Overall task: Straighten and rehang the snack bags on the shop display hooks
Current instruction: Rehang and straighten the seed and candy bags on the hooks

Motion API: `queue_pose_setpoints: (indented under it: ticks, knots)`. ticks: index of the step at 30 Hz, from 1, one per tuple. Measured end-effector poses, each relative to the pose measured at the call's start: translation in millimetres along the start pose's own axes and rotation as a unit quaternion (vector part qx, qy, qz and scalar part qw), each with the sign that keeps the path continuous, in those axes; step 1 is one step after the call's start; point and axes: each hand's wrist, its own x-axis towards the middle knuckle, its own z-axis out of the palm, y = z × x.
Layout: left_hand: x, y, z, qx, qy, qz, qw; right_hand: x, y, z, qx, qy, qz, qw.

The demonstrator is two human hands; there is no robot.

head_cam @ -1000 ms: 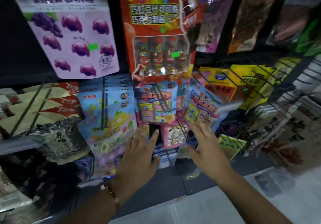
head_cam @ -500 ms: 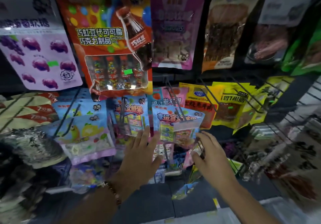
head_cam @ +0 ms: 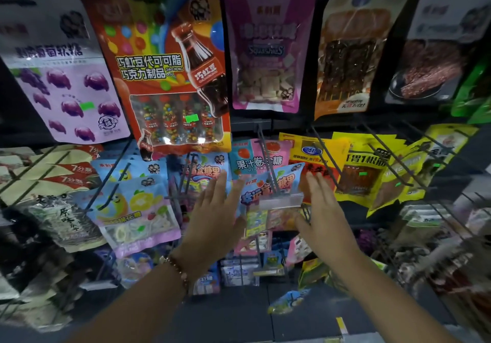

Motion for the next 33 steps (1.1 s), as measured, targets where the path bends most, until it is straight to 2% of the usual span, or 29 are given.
queue_pose_setpoints:
  ticks: [5,12,16,23,29,33]
  knots:
    - [32.0,19.7,-7.6,-0.004,-0.002,-0.007,1.000,35.0,6.0,-4.7,-0.111,-0.062,-0.027,0.992]
    - [39.7,25.5,-1.9,0.046,0.012,0.001,0.999,68.5,11.1,-6.9,-0.160,-0.095,-0.065,0.980]
    - [29.6,21.0,0.6,0.010,0.013,-0.003,1.000,59.6,15.5,-1.7,-0.122,-0.044,-0.084,0.988]
    - [-8.5,20.4,-4.7,-0.077,0.022,-0.009,0.997,38.0,20.4,-0.1,-0.038,-0.023,-0.113,0.993]
    - [-43.9,13.1,-7.2,-0.091,-0.002,-0.007,0.996,-18.6,9.3,-3.2,0.040,-0.081,-0.092,0.992]
    - [-59.7,-6.3,-7.5,-0.170,0.001,-0.043,0.984,-29.5,-10.3,5.1,0.061,-0.101,-0.095,0.988]
